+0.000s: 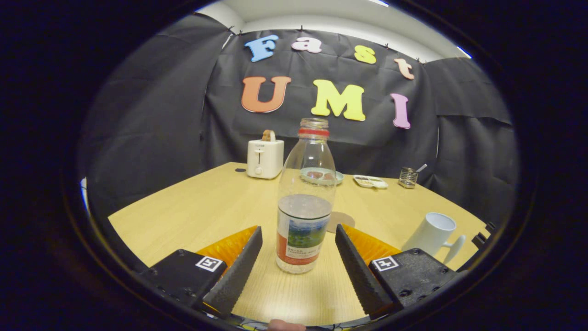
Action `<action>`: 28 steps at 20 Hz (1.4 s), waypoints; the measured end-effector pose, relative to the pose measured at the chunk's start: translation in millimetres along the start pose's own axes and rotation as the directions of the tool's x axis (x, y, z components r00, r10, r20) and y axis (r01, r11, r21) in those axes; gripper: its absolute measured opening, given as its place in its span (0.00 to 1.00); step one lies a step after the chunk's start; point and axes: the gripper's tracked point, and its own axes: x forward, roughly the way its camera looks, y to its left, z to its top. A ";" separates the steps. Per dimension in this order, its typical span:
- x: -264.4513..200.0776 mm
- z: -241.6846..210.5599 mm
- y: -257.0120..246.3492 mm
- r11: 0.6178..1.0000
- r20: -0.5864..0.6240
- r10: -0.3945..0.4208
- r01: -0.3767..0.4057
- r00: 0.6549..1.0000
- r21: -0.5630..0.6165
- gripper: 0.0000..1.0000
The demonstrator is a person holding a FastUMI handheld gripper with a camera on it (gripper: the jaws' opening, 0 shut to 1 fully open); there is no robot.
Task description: Take the bottle from table, then pour the juice into the cup, finally place the bottle on the coaster
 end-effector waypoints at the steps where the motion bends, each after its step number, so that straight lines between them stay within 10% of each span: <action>1: 5.5 -1.8 -0.2 1.000 -0.002 -0.005 0.005 1.000 -0.011 1.00; 10: 33.0 5.6 2.4 0.999 0.027 0.039 -0.039 0.999 -0.020 1.00; 18: 17.9 34.4 -11.6 0.998 0.046 0.055 -0.057 0.997 0.038 0.80; 28: -9.5 64.8 -70.8 0.956 0.069 0.058 -0.075 0.996 0.284 0.78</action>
